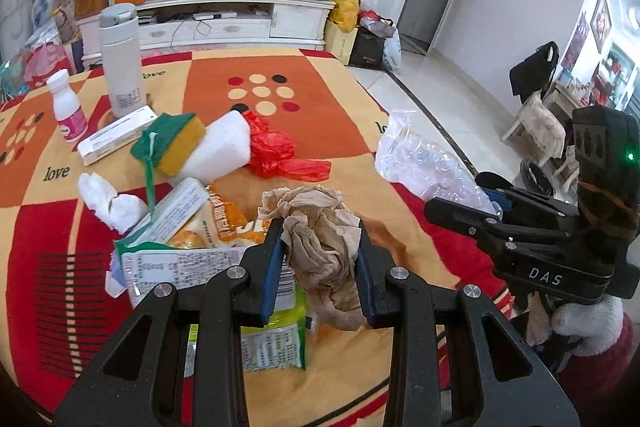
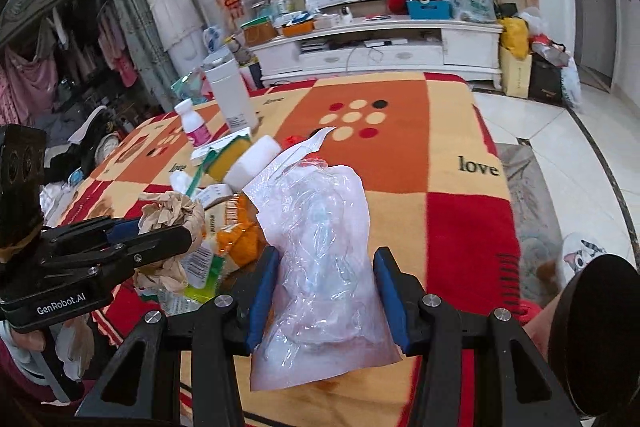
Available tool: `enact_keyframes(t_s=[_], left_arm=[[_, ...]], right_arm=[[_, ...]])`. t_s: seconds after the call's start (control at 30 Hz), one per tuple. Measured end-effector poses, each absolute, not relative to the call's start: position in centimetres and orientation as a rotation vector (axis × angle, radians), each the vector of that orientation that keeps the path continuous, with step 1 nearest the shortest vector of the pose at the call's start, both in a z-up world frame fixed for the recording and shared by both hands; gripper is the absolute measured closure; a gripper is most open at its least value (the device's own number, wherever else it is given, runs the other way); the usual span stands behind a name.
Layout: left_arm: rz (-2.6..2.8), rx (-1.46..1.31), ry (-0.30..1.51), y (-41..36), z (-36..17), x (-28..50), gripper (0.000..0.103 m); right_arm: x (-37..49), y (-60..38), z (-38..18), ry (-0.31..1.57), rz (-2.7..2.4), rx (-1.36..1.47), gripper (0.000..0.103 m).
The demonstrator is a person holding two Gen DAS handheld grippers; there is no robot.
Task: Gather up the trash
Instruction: 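Carry the paper and plastic bag with both grippers over the black bin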
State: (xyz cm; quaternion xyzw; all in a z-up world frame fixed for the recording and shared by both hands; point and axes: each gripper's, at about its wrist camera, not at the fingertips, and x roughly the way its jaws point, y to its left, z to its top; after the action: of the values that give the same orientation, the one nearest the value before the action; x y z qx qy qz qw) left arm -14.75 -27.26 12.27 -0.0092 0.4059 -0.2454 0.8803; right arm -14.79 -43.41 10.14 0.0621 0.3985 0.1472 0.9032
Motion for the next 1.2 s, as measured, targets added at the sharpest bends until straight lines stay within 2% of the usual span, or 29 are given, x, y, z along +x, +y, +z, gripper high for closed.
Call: enact_keyframes(t_s=[1.2], left_arm=[[-0.666,0.059,0.886,-38.5,10.4,-14.2,0.073]], right_arm=[[-18.1,-54.6,8.7,0.836,0.094,0.256,0.056]])
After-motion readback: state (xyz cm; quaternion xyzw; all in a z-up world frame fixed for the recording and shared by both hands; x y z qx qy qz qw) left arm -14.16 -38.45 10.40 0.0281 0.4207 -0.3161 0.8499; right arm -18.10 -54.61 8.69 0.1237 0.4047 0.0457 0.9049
